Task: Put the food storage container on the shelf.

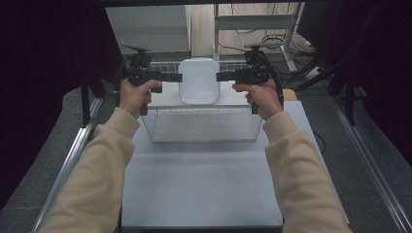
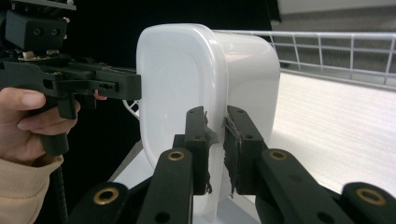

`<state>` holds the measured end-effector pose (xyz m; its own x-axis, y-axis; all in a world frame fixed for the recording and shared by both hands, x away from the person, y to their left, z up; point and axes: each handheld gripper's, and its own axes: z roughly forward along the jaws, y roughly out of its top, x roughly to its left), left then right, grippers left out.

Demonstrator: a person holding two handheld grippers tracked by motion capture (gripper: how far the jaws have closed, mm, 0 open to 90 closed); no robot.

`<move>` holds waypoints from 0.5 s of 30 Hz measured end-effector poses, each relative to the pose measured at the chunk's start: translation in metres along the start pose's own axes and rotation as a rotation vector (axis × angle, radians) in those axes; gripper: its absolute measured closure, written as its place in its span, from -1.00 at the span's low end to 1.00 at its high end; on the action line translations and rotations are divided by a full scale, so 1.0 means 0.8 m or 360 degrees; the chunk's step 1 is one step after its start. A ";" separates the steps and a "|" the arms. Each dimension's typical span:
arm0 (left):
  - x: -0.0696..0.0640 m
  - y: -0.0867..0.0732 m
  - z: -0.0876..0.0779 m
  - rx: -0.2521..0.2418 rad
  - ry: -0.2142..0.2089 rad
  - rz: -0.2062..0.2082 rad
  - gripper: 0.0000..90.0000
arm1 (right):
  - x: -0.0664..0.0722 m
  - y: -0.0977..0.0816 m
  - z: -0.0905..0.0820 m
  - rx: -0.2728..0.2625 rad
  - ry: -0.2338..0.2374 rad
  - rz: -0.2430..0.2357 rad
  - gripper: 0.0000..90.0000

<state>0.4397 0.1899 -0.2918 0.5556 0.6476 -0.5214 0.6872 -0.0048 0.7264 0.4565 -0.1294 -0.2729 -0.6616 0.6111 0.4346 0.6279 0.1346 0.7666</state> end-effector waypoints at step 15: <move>0.048 0.031 0.032 0.0100 -0.0093 -0.0333 0.61 | -0.049 0.026 0.042 0.0096 -0.0020 0.0345 0.58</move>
<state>0.4902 0.1953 -0.3053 0.4228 0.5943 -0.6842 0.8171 0.0766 0.5714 0.5091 -0.1241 -0.2900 -0.5034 0.6405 0.5800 0.7786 0.0452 0.6259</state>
